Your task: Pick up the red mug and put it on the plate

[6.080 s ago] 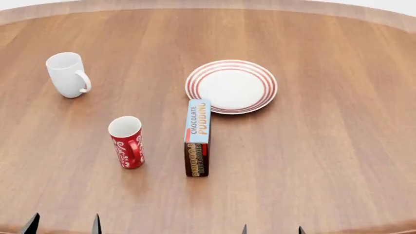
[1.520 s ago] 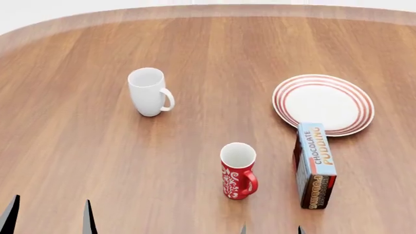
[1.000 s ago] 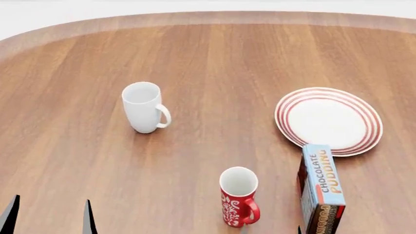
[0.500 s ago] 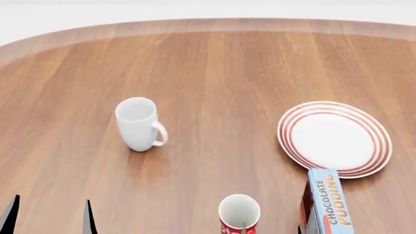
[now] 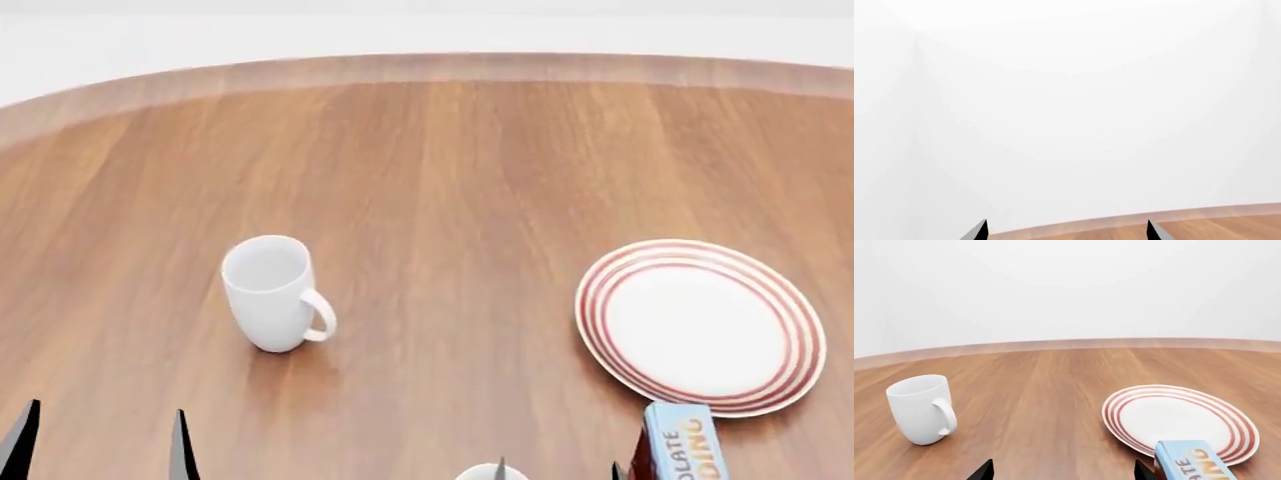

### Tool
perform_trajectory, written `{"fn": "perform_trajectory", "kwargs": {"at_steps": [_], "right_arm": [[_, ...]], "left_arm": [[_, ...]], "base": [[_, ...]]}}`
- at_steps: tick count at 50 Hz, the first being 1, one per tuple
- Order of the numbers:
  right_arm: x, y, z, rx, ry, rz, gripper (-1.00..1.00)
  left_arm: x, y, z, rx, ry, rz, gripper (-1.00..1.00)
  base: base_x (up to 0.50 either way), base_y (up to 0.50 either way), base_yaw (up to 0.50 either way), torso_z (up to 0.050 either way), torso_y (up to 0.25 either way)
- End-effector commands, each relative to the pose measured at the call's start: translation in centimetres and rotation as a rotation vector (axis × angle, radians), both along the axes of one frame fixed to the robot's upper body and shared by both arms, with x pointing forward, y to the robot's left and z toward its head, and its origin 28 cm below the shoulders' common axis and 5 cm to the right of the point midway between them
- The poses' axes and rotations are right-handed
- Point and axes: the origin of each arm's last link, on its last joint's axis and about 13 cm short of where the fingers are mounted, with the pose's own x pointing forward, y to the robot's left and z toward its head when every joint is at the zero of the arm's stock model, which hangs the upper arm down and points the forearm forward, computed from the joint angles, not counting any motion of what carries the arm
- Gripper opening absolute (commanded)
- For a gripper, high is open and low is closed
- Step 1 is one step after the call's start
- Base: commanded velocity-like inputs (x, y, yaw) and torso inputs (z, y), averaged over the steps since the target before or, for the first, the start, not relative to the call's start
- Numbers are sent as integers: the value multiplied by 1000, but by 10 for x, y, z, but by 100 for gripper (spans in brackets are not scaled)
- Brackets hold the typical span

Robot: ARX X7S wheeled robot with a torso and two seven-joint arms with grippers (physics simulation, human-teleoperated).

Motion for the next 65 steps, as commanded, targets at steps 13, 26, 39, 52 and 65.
{"fn": "perform_trajectory", "kwargs": {"at_steps": [13, 26, 39, 52, 65], "right_arm": [[1, 0, -1, 2, -1, -1, 100], [0, 0, 0, 2, -1, -1, 100], [0, 0, 0, 2, -2, -1, 100], [0, 0, 0, 0, 3, -3, 100], [-1, 0, 0, 1, -1, 7, 100]], "left_arm": [[0, 0, 0, 1, -2, 1, 100], [0, 0, 0, 2, -2, 1, 100], [0, 0, 0, 2, -3, 1, 100], [0, 0, 0, 3, -2, 1, 100], [0, 0, 0, 2, -3, 4, 100]], "base": [[206, 0, 0, 0, 0], [203, 0, 0, 0, 0], [204, 0, 0, 0, 1], [197, 0, 0, 0, 0], [11, 0, 0, 0, 0]]}}
